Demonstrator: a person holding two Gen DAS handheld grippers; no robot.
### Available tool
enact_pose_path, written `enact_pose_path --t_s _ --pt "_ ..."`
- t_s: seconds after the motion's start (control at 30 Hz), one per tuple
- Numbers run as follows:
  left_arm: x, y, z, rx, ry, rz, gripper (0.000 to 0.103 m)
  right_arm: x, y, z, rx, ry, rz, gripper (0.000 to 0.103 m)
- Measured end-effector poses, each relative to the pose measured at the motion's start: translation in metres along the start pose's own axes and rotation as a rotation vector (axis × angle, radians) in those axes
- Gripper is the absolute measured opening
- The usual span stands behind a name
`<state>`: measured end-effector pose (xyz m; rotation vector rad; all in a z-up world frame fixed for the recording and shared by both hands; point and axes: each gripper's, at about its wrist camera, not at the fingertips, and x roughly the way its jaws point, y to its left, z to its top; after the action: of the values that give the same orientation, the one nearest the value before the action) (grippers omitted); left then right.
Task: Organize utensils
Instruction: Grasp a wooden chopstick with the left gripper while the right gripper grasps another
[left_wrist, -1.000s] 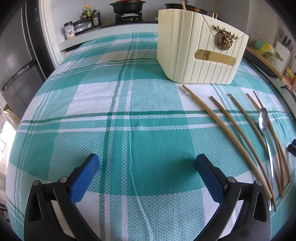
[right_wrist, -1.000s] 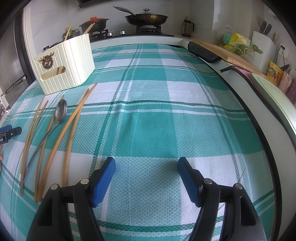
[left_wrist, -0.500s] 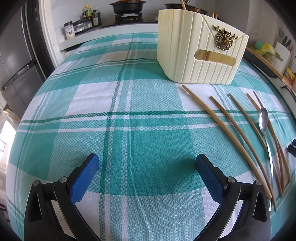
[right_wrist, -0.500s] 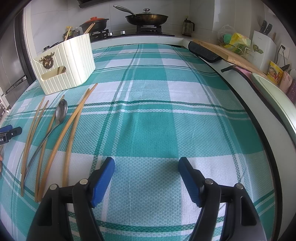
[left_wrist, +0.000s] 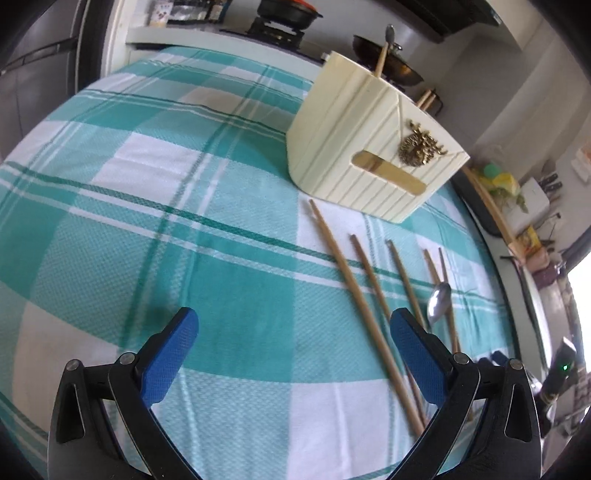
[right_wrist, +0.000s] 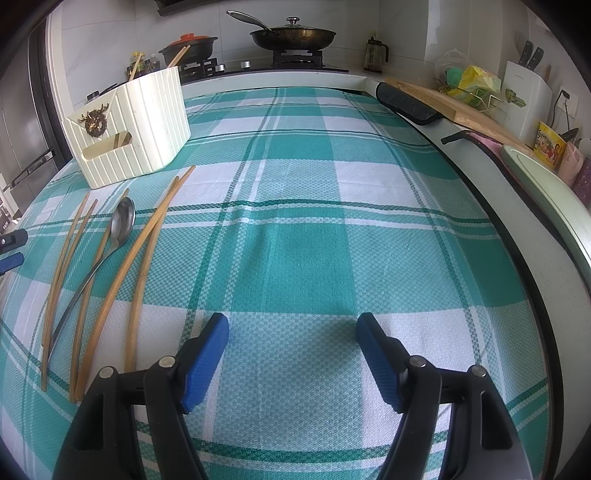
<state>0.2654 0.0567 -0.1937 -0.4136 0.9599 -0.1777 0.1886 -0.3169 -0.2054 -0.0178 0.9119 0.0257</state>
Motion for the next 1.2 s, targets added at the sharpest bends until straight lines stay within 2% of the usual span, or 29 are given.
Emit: enact_pose_path --t_s 0.07,0.13,0.3,0.47,0.57,0.6,0.63,0.7,0.77,0.8,0.83,0.93,1.0,1.03,1.13,1.2 --pt "0.011 -0.023 -0.002 0.058 0.019 0.032 0.102 0.0 0.0 0.0 0.001 0.0 0.001 0.074" --pt "0.022 -0.044 -0.006 0.122 0.001 0.129 0.102 0.0 0.001 0.0 0.001 0.0 0.001 0.074" --pt "0.041 -0.064 -0.015 0.199 -0.02 0.275 0.102 0.0 0.0 0.0 0.001 0.0 0.001 0.074" --pt "0.046 -0.069 -0.019 0.225 -0.017 0.343 0.102 0.0 0.0 0.0 0.002 0.0 0.001 0.074" --pt "0.045 -0.073 -0.023 0.247 -0.005 0.347 0.101 -0.001 0.002 0.0 -0.002 -0.003 -0.016 0.074" --pt "0.043 -0.074 -0.025 0.258 -0.008 0.339 0.096 -0.004 0.004 0.0 -0.001 -0.006 -0.016 0.074" --pt "0.037 -0.075 -0.031 0.274 -0.012 0.331 0.088 -0.007 0.007 0.0 0.0 -0.01 0.02 0.074" --pt "0.028 -0.076 -0.039 0.304 -0.01 0.317 0.077 -0.016 0.019 0.003 -0.003 -0.018 0.135 0.073" --pt "0.024 -0.078 -0.042 0.328 -0.001 0.304 0.066 -0.019 0.035 0.008 -0.022 -0.013 0.206 0.073" --pt "0.022 -0.079 -0.043 0.343 0.002 0.301 0.057 -0.019 0.044 0.011 -0.041 -0.008 0.227 0.067" --pt "0.021 -0.081 -0.043 0.356 0.006 0.296 0.047 -0.016 0.052 0.013 -0.066 0.004 0.239 0.053" --pt "0.019 -0.082 -0.046 0.39 0.017 0.286 0.024 -0.001 0.072 0.016 -0.142 0.069 0.244 0.031" --pt "0.016 -0.079 -0.045 0.406 0.023 0.285 0.021 0.001 0.079 0.015 -0.185 0.065 0.213 0.02" --pt "0.015 -0.076 -0.045 0.411 0.027 0.283 0.019 0.001 0.081 0.014 -0.202 0.071 0.19 0.008" --pt "0.008 -0.063 -0.045 0.434 0.036 0.285 0.013 -0.002 0.068 0.012 -0.159 0.075 0.115 0.007" --pt "0.0 -0.053 -0.048 0.451 0.045 0.294 0.013 -0.006 0.05 0.006 -0.108 0.077 0.077 0.007"
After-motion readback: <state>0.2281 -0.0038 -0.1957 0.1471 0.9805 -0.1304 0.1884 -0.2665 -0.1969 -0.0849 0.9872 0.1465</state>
